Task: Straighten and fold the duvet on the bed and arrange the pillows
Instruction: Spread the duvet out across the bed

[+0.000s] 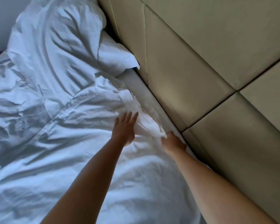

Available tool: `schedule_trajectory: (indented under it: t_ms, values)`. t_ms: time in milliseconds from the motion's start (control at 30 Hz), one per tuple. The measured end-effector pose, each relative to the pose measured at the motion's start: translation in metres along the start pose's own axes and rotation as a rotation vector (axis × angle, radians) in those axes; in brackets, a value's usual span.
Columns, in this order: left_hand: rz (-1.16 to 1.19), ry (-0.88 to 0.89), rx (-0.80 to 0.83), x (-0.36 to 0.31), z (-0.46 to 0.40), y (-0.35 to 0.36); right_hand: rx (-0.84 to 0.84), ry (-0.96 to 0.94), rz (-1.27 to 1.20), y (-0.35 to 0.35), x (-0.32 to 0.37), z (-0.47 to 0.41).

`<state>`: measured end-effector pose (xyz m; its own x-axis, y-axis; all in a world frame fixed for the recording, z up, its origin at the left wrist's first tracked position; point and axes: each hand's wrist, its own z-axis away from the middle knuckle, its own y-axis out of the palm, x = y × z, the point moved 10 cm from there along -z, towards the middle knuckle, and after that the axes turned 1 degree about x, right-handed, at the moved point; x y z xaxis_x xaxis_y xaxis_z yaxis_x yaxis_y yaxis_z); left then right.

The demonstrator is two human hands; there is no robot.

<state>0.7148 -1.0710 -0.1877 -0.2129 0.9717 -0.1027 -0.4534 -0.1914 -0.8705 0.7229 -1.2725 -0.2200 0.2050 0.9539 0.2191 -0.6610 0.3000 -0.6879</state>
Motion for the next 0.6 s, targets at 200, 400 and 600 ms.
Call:
schedule_trajectory:
  t_ms: [200,400,600]
  values:
    - [-0.082,-0.020,-0.043,-0.023,0.052,0.000,-0.372,-0.181,0.061,-0.047,0.008,0.047]
    - [-0.050,-0.108,-0.048,-0.041,0.124,0.004,-0.093,-0.360,0.254,-0.005,-0.006,0.099]
    - [0.008,-0.178,-0.029,-0.044,0.215,0.024,0.107,-0.516,0.264,0.027,-0.007,0.180]
